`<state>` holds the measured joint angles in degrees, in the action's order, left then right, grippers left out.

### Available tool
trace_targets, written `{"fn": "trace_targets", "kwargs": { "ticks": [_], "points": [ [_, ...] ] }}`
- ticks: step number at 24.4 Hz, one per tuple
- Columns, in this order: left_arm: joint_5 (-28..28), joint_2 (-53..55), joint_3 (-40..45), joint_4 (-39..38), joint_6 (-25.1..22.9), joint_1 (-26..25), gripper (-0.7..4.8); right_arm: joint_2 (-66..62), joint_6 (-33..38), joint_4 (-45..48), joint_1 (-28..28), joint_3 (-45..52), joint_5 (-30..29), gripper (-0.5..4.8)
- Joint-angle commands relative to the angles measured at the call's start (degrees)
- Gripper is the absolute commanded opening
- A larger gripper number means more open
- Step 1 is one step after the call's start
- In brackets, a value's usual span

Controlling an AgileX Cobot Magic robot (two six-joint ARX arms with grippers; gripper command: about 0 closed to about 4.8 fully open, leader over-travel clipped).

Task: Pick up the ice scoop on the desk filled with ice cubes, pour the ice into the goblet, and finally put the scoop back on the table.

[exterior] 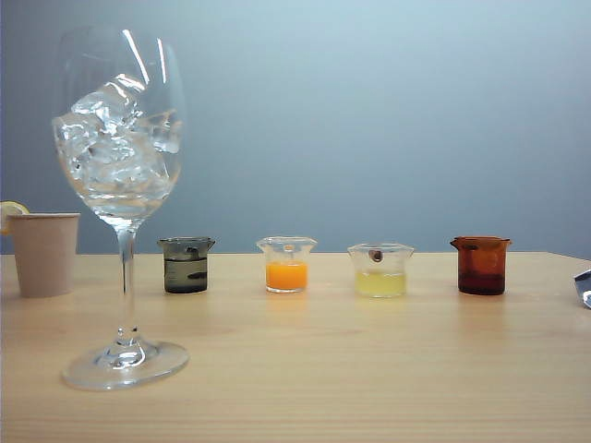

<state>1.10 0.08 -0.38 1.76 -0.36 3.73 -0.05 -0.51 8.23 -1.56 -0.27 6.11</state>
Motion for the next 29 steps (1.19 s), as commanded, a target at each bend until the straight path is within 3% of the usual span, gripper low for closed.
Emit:
{"fn": "trace_targets", "kwargs": {
  "ticks": [1,4,29],
  "points": [
    [0.17,0.02,-0.13,0.44,-0.07,-0.09,-0.05,-0.02,-2.75,0.77,0.76,0.22,-0.85,-0.05],
    [0.20,0.02,-0.13,0.46,-0.07,-0.09,-0.05,-0.02,-2.69,-0.13,0.70,0.22,-3.61,-0.04],
    [0.17,0.02,-0.13,0.46,-0.07,-0.09,-0.05,-0.02,-0.98,-3.48,0.66,0.22,-3.45,-0.05]
  ]
}}
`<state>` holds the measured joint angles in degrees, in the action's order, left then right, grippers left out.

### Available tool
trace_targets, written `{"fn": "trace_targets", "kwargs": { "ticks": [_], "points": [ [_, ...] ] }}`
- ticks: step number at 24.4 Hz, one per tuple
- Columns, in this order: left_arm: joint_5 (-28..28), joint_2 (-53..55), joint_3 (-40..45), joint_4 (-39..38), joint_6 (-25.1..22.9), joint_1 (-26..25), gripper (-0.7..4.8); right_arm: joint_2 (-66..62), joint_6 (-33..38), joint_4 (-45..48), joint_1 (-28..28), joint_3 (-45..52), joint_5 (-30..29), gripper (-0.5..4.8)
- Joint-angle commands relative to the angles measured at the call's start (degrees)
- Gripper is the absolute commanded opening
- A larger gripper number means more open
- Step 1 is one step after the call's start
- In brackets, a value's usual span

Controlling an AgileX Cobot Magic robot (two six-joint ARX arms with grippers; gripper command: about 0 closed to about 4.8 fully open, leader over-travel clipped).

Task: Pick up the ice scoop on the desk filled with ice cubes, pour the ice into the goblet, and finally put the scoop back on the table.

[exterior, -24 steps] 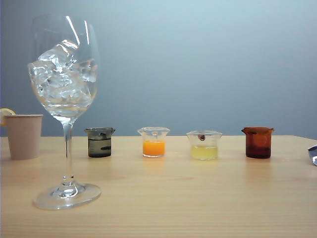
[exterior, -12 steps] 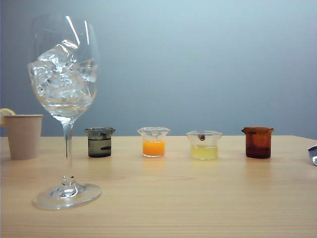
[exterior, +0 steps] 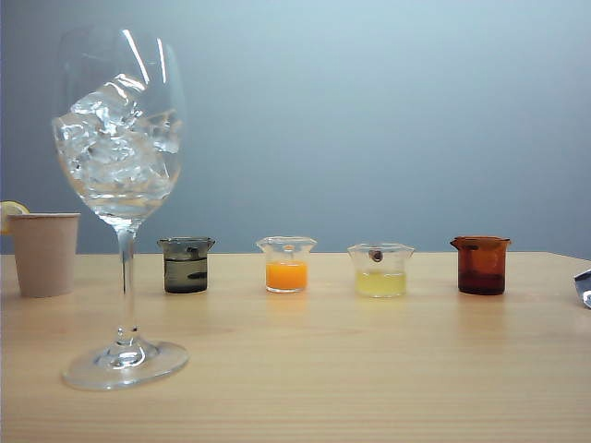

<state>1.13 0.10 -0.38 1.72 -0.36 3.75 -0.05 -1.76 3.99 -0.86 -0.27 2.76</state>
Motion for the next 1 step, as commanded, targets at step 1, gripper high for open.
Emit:
{"fn": "trace_targets", "kwargs": {
  "ticks": [1],
  "points": [
    [0.15,0.00,-0.13,0.50,-0.07,-0.11,-0.05,-0.02,0.24,0.76,-0.04,0.22,-0.11,-0.05]
  ]
}}
